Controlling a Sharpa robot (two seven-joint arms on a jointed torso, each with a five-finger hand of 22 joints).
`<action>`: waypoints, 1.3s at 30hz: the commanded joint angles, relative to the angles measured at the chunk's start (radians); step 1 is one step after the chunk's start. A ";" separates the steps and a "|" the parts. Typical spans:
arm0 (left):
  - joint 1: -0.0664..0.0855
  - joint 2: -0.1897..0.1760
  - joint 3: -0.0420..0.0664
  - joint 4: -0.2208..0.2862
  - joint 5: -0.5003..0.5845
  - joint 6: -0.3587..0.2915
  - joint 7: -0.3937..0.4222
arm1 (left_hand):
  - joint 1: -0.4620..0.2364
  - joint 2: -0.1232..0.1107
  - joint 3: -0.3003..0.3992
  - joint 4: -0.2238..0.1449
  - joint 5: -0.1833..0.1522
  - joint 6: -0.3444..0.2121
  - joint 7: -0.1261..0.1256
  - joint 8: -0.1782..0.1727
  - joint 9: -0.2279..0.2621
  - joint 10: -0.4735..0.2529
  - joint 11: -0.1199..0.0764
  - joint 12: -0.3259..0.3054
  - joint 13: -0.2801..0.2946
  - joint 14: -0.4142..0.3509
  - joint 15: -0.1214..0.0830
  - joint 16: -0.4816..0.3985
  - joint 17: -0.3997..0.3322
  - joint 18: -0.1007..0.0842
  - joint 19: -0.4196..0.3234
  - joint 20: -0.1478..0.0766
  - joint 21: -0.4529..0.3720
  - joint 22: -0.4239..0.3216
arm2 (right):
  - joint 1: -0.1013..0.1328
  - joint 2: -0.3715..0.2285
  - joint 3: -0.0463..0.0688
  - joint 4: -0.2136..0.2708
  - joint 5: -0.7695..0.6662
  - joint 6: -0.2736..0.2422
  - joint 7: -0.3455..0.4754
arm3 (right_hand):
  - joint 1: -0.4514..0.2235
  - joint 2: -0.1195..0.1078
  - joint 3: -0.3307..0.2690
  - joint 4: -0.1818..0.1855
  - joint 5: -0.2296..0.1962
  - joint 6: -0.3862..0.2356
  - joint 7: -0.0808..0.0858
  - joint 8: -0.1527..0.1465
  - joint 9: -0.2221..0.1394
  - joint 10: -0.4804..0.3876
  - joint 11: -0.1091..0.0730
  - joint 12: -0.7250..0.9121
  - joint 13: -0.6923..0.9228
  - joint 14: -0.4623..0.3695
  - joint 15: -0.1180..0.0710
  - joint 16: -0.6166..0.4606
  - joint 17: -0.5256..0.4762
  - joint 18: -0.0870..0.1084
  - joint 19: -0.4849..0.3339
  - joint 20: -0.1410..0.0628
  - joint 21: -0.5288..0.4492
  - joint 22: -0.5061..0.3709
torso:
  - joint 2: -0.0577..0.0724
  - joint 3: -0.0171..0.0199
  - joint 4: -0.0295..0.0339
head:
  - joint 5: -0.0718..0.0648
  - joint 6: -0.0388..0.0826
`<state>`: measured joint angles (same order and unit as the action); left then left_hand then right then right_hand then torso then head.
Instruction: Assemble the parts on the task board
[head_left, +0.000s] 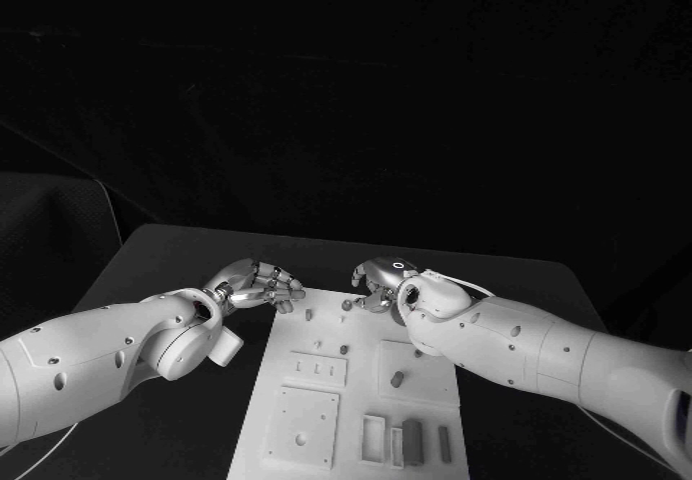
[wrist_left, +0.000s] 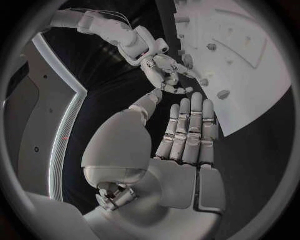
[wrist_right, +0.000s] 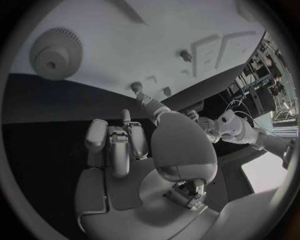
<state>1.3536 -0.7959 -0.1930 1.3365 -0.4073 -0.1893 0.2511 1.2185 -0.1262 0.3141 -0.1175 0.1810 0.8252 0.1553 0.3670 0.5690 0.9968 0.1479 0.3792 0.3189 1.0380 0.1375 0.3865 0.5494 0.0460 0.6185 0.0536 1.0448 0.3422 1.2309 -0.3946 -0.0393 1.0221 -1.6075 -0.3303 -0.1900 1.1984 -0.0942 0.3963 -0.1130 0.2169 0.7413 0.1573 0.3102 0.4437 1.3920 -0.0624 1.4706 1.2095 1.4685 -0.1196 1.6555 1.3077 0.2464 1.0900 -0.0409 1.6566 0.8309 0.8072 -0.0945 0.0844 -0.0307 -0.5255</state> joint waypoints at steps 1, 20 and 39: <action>0.001 -0.006 0.001 0.003 0.023 -0.003 0.008 | 0.005 0.008 -0.002 0.003 0.005 -0.005 0.003 -0.004 -0.001 -0.006 0.001 -0.007 -0.001 0.003 -0.003 -0.007 0.001 0.013 0.003 0.000 -0.005 -0.001 | 0.011 -0.039 0.012 0.048 0.033 0.017 -0.038 | -0.012 -0.011 -0.002 0.009 -0.006 0.019 0.004 0.008 0.003 0.003 -0.002 0.001 0.001 0.221 0.002 0.120 0.310 0.015 0.005 -0.001 0.136 0.002 | 0.000 0.0009 -0.0032 | 0.002 0.008; 0.001 -0.030 0.001 0.016 0.025 -0.006 0.014 | 0.005 0.008 -0.002 0.003 0.005 -0.004 0.003 -0.004 -0.001 -0.005 0.001 -0.007 -0.001 0.004 -0.003 -0.007 0.002 0.013 0.003 0.000 -0.005 -0.001 | 0.007 -0.265 0.047 0.210 0.066 0.067 -0.071 | -0.043 -0.045 -0.010 0.022 -0.010 0.020 0.005 0.009 0.001 -0.008 -0.003 -0.010 -0.015 0.214 0.002 0.115 0.298 0.015 0.005 0.000 0.134 0.006 | 0.016 0.0259 -0.0337 | -0.008 0.039; 0.001 -0.029 0.000 0.006 0.024 -0.004 0.009 | 0.005 0.008 -0.002 0.004 0.005 -0.004 0.003 -0.004 -0.001 -0.004 0.001 -0.007 -0.001 0.004 -0.003 -0.007 0.002 0.013 0.004 0.000 -0.005 -0.001 | -0.036 -0.242 0.047 0.176 0.082 0.105 -0.055 | -0.121 -0.116 0.008 0.068 -0.011 -0.185 0.016 -0.030 -0.045 -0.075 0.002 -0.059 -0.065 0.220 0.002 0.121 0.315 0.015 -0.007 0.000 0.119 0.012 | 0.016 0.0212 -0.0274 | -0.013 0.029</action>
<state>1.3533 -0.8262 -0.1933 1.3417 -0.3893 -0.1919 0.2524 1.2185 -0.1262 0.3141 -0.1176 0.1811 0.8252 0.1553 0.3670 0.5692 0.9968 0.1479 0.3792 0.3189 1.0380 0.1375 0.3865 0.5500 0.0460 0.6185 0.0536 1.0448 0.3424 1.1945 -0.6396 0.0069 1.2008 -1.5294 -0.2482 -0.2534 1.0817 -0.2109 0.4056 -0.0480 0.2091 0.5608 0.1679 0.2841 0.3988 1.3231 -0.0619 1.4161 1.1448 1.4684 -0.1194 1.6555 1.3074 0.2535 1.0878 -0.0389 1.6566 0.8418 0.8233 -0.0724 0.0563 -0.0450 -0.4946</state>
